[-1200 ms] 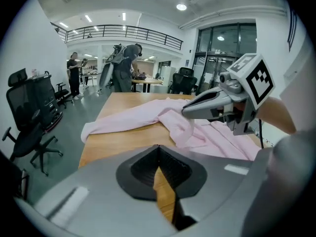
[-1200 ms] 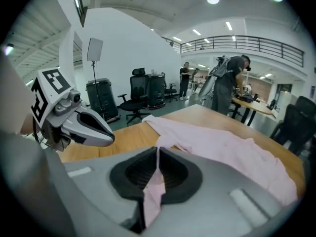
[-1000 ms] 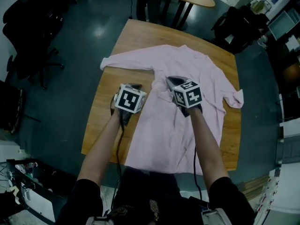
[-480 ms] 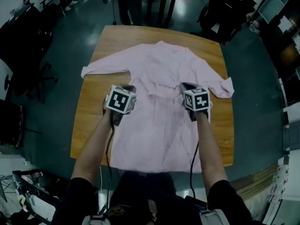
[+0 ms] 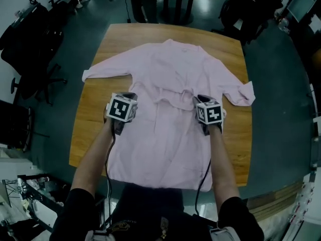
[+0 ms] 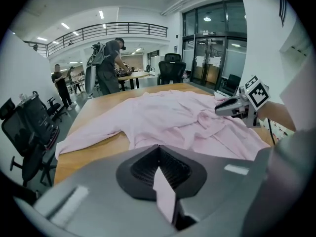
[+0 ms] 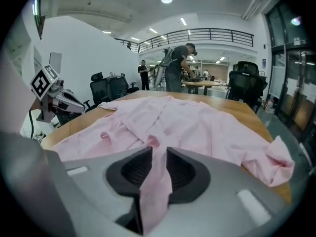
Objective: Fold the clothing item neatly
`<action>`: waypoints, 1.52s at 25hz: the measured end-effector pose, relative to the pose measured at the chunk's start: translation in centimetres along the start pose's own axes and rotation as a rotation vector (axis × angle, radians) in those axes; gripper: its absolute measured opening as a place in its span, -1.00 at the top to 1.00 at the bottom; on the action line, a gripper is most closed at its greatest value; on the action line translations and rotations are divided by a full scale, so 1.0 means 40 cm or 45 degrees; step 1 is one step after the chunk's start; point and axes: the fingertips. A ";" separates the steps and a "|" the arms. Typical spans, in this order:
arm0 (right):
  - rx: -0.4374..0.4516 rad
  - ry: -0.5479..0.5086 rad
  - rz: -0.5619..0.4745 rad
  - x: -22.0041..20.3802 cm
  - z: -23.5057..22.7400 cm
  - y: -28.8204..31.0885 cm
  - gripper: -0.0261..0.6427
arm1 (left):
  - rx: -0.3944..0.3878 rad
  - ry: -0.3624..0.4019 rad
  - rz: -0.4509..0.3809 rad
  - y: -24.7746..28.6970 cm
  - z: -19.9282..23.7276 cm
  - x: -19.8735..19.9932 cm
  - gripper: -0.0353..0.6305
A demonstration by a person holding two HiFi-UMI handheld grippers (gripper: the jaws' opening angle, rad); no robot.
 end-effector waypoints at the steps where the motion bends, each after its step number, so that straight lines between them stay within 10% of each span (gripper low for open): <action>1: -0.007 -0.015 -0.016 0.011 -0.001 -0.006 0.68 | 0.016 -0.010 0.001 0.006 0.008 0.000 0.87; 15: 0.018 -0.269 -0.115 0.333 0.233 0.049 0.66 | 0.199 -0.265 -0.125 0.092 0.396 -0.006 0.83; 29: 0.162 -0.276 0.068 0.296 0.457 0.323 0.66 | 0.433 -0.423 -0.024 0.295 0.774 -0.115 0.40; 38: 0.142 -0.270 0.069 0.310 0.457 0.343 0.66 | 0.418 -0.438 0.064 0.356 0.792 -0.156 0.68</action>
Point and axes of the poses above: the fingertips, and each gripper's own axes: y forward along the fingers, z to its left, x out of its top, and after that the axes turned 13 degrees about x, right-handed
